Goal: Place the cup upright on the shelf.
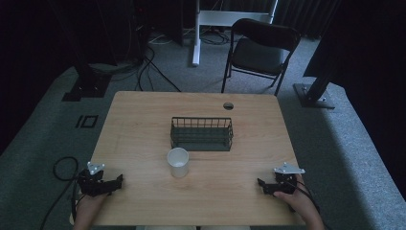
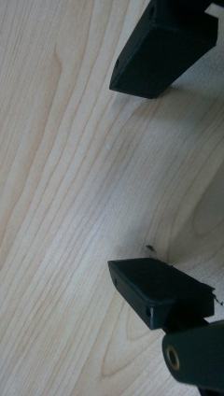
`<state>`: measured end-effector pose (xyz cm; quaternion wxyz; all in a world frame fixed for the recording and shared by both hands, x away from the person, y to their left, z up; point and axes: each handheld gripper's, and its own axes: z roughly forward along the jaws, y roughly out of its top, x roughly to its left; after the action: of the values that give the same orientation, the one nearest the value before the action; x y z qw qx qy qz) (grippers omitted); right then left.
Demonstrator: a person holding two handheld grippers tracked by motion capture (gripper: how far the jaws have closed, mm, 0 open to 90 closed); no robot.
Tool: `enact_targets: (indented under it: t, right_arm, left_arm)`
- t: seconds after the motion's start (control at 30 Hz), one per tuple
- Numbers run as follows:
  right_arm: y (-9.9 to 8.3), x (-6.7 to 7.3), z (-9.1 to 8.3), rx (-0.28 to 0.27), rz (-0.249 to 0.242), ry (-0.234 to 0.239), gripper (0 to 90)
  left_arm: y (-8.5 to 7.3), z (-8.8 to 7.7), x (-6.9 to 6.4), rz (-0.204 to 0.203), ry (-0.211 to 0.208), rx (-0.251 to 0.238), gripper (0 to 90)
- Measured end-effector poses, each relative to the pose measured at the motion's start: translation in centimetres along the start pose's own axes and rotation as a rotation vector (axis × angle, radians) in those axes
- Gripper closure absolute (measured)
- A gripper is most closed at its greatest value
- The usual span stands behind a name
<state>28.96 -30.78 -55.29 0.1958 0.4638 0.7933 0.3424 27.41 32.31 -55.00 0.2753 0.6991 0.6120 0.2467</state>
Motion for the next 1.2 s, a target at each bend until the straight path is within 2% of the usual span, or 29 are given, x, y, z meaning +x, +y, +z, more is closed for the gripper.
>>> enact_targets:
  t: [0.67,1.2]
  right_arm:
    - [0.0,0.1,0.0,0.0,-0.001,-0.001,11.7]
    - [0.6,1.3,0.3,-0.005,-0.035,0.069,11.9]
  left_arm:
    - [0.0,0.0,0.0,0.0,0.0,0.0,0.8]
    - [0.0,0.0,0.0,0.0,0.0,0.0,0.8]
